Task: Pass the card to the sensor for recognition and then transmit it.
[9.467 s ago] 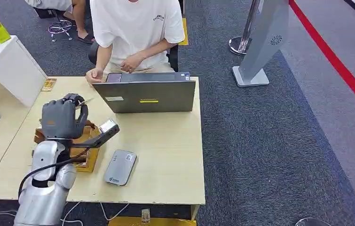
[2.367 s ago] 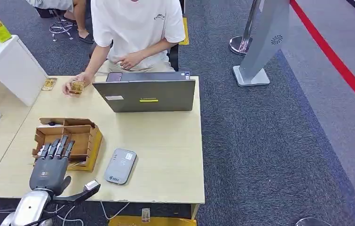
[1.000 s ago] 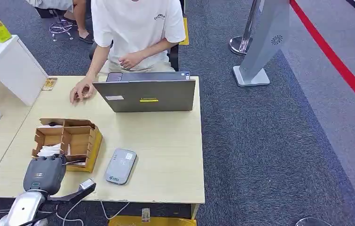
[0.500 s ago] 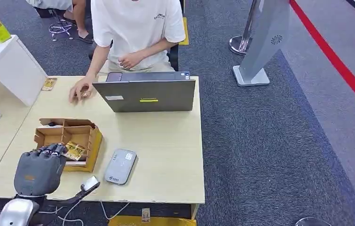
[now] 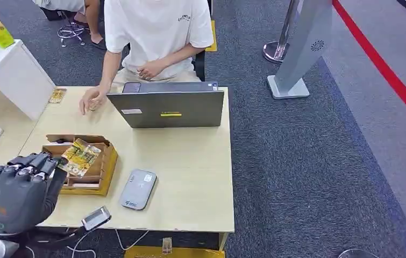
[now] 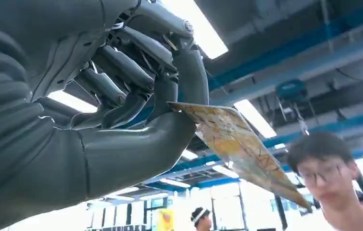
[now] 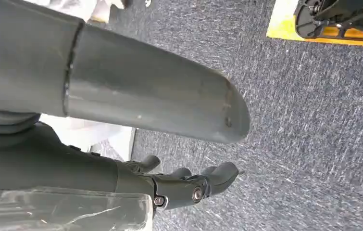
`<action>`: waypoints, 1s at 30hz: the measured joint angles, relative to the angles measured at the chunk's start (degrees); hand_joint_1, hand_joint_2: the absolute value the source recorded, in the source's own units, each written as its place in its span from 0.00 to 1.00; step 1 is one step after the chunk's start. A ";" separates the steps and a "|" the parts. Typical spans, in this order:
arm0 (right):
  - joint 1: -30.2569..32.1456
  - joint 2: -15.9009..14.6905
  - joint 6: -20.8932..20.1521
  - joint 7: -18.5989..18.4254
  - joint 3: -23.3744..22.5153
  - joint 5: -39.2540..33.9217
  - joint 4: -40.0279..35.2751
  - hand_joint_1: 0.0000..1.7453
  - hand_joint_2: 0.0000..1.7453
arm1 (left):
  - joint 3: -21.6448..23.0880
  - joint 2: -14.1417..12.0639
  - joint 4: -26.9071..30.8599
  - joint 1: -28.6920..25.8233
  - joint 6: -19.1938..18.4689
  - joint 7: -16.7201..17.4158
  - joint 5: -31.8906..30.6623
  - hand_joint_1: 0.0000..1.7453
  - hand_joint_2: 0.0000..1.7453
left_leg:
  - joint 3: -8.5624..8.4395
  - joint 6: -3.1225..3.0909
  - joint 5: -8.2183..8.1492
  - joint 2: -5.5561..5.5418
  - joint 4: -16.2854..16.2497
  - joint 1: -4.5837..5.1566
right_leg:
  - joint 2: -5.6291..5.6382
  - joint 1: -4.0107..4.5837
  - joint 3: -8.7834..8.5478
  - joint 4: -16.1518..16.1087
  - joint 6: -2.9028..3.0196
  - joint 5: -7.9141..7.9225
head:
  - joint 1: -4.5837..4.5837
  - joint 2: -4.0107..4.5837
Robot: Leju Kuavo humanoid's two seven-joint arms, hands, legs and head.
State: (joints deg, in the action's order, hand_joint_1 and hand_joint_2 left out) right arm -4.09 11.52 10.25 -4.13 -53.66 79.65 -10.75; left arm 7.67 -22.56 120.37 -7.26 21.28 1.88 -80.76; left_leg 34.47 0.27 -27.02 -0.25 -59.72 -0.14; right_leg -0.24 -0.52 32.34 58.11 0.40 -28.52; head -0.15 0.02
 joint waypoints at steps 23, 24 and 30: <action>-0.94 -0.07 -1.84 -0.61 3.61 6.42 0.00 0.00 0.00 | 2.14 4.06 -70.30 55.45 4.90 10.11 -7.98 1.00 1.00 | 0.32 0.09 0.63 0.33 0.00 -0.01 | 0.39 0.01 0.36 0.09 0.07 0.75 | 0.09 0.00; -0.95 -0.07 -1.86 -0.61 3.65 6.42 0.00 0.00 0.00 | 2.43 4.22 -71.68 56.39 4.84 10.40 -7.98 1.00 1.00 | 0.35 0.09 0.63 0.32 0.00 -0.01 | 0.38 0.01 0.37 0.08 0.07 0.75 | 0.07 0.00; -0.91 -0.07 -1.84 -0.61 3.89 6.42 0.00 0.00 0.00 | 4.28 5.09 -77.90 58.49 4.86 11.41 -7.98 1.00 1.00 | 0.45 0.09 0.63 0.34 0.00 -0.01 | 0.41 0.01 0.49 0.08 0.07 0.75 | 0.04 0.00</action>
State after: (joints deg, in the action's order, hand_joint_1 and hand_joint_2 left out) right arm -5.00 11.45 8.41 -4.74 -49.77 86.07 -10.75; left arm 11.96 -17.46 42.46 51.23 26.14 13.29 -88.74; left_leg 34.92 0.36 -26.40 0.09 -59.72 -0.14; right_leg 0.17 -0.51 32.83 58.19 0.47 -27.77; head -0.11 0.02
